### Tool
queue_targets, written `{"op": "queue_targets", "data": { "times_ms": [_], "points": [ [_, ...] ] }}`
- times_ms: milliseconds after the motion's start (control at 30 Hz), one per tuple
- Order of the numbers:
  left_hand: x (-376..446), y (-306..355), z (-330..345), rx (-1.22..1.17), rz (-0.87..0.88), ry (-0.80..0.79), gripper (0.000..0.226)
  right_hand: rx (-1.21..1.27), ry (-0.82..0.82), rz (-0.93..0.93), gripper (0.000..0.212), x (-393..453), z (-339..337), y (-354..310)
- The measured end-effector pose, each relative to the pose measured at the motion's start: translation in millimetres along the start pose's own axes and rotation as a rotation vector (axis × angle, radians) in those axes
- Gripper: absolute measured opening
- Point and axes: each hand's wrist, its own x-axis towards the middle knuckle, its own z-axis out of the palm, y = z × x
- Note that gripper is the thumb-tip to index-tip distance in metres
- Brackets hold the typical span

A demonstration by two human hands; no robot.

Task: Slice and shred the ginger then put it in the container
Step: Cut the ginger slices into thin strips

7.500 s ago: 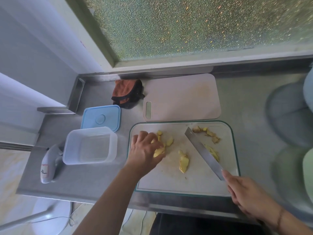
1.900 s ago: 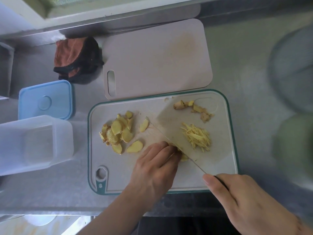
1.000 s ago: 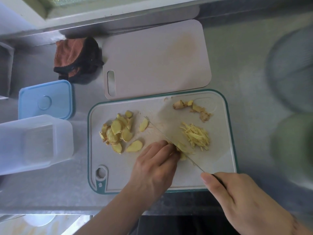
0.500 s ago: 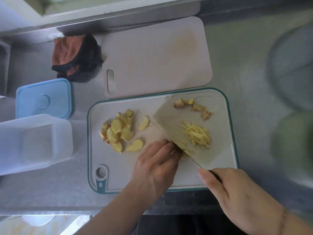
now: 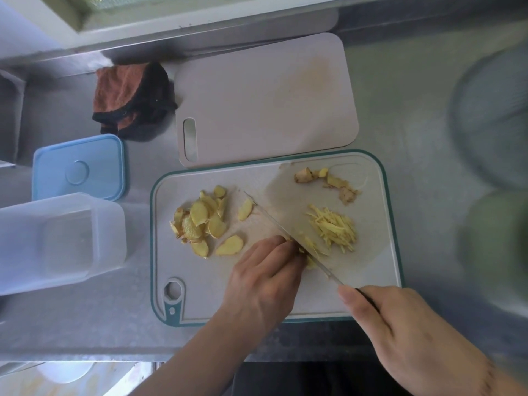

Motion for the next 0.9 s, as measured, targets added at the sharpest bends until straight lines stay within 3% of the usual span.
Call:
{"op": "queue_targets", "data": {
  "times_ms": [900],
  "points": [
    [-1, -2, 0, -0.006, 0.008, 0.013, 0.008, 0.003, -0.012, 0.009, 0.070, 2, 2, -2]
  ]
}}
